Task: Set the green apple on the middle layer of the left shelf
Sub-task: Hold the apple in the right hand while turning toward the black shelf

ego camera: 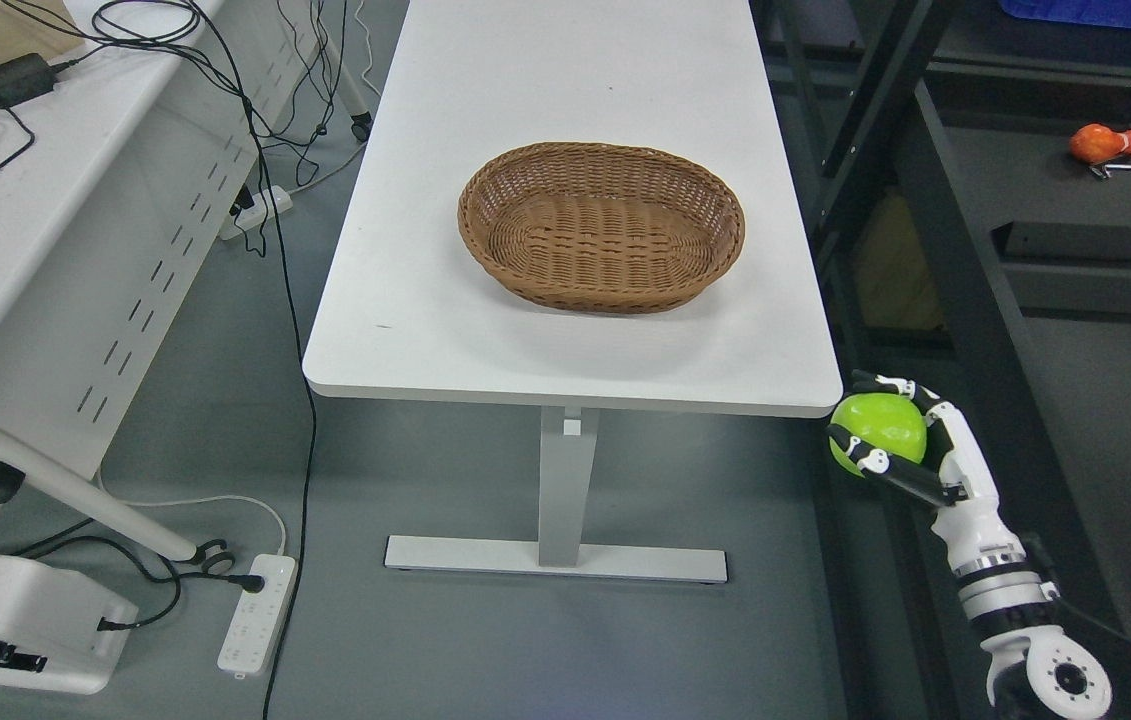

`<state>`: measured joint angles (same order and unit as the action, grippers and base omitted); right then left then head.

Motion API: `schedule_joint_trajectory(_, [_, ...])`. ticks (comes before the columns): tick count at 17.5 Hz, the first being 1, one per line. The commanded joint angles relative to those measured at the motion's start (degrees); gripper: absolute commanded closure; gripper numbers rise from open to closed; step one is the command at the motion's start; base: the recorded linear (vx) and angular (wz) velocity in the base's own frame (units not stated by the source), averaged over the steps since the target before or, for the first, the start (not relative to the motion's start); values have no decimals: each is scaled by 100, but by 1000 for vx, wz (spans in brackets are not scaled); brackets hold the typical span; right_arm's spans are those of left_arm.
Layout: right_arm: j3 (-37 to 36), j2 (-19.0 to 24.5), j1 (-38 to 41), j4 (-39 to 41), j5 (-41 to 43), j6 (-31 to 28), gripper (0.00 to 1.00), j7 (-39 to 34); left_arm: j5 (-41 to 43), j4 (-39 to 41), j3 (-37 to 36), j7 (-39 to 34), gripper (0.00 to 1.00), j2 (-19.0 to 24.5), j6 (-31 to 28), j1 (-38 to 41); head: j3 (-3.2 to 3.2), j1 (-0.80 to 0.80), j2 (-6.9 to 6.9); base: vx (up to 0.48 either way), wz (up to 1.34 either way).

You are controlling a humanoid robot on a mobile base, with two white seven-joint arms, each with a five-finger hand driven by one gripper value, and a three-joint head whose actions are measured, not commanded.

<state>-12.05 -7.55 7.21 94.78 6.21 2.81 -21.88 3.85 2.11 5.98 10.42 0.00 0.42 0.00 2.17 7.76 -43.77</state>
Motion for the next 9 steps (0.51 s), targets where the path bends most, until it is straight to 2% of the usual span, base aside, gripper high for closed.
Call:
schedule_joint_trajectory(1, [237, 254, 465, 251, 12, 202, 100, -18, 2, 0, 0, 4, 0, 100, 2, -123, 0, 0, 0, -121, 50])
schedule_joint_trajectory(6, [493, 333, 633, 251, -67, 561, 100, 96, 2, 0, 0, 4, 0, 100, 2, -123, 0, 0, 0, -127, 214])
schedule_joint_trajectory(9, [493, 342, 650, 251, -76, 624, 100, 683, 2, 0, 0, 4, 0, 100, 2, -123, 0, 0, 0, -144, 204])
